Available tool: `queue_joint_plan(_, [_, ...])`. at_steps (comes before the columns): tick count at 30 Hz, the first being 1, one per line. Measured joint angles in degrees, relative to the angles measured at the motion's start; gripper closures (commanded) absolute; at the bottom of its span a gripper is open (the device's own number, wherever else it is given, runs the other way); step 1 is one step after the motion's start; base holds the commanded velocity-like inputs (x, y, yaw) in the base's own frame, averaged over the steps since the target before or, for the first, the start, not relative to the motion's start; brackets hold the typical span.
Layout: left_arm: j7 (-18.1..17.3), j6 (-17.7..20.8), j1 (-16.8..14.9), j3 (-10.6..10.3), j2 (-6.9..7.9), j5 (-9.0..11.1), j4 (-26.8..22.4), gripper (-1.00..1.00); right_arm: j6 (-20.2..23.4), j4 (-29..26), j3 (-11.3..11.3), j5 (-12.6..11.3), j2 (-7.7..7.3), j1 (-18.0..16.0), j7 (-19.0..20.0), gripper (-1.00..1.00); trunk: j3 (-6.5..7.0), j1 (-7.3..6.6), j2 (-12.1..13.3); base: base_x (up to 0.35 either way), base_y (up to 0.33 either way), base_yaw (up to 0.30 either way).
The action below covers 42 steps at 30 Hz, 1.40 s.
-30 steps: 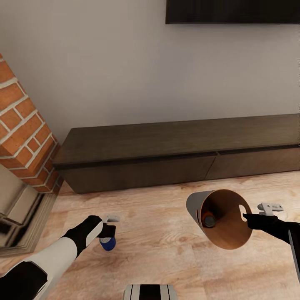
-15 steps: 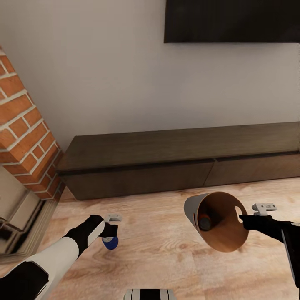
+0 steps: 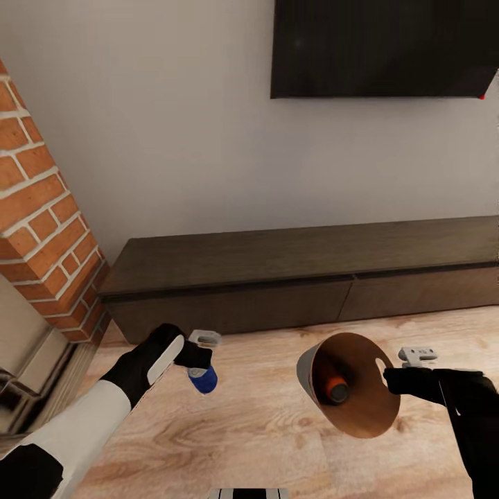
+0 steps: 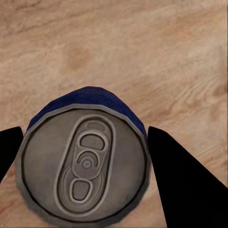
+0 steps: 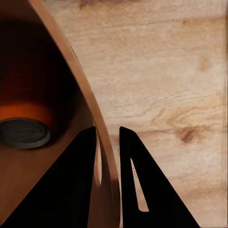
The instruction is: Put the three can of soda from the living room inside the tash can in the kitchen.
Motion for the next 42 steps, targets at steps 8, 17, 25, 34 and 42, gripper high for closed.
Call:
queue_joint_plan(8, [1.3, 4.9, -0.7, 1.5, 1.65, 0.4, -6.3, 1.00, -0.1, 0.2, 0.9, 2.1, -1.52, 1.4, 0.2, 1.00, 0.88, -0.10, 0.1, 0.000, 0.000, 0.000])
queue_joint_plan(17, [1.3, 5.4, -0.7, 1.5, 1.65, 0.4, -6.3, 1.00, -0.3, 0.1, 0.9, 11.7, -1.54, 1.5, 0.2, 1.00, 0.88, -0.10, 0.1, 0.000, 0.000, 0.000])
queue_joint_plan(25, [1.3, 5.4, -0.7, 1.5, 1.64, 0.4, -6.3, 1.00, 0.2, 0.1, 0.9, 14.8, -1.54, 1.5, 0.2, 1.00, 0.88, -0.10, 0.1, 0.000, 0.000, 0.000])
queue_joint_plan(34, [0.0, 5.4, -0.6, 1.6, 2.60, -0.3, -6.3, 1.00, 0.2, -1.2, 2.8, 16.7, -3.00, 0.3, 0.3, 1.00, 0.88, -0.10, 0.1, 0.000, 0.000, 0.000])
queue_joint_plan(42, [-0.1, 5.4, -0.6, 1.5, 2.66, -0.3, -6.2, 1.00, 0.3, -1.3, 3.1, -0.3, -3.10, 0.2, 0.4, 1.00, 2.01, -1.16, 1.9, 0.000, 0.000, 0.000])
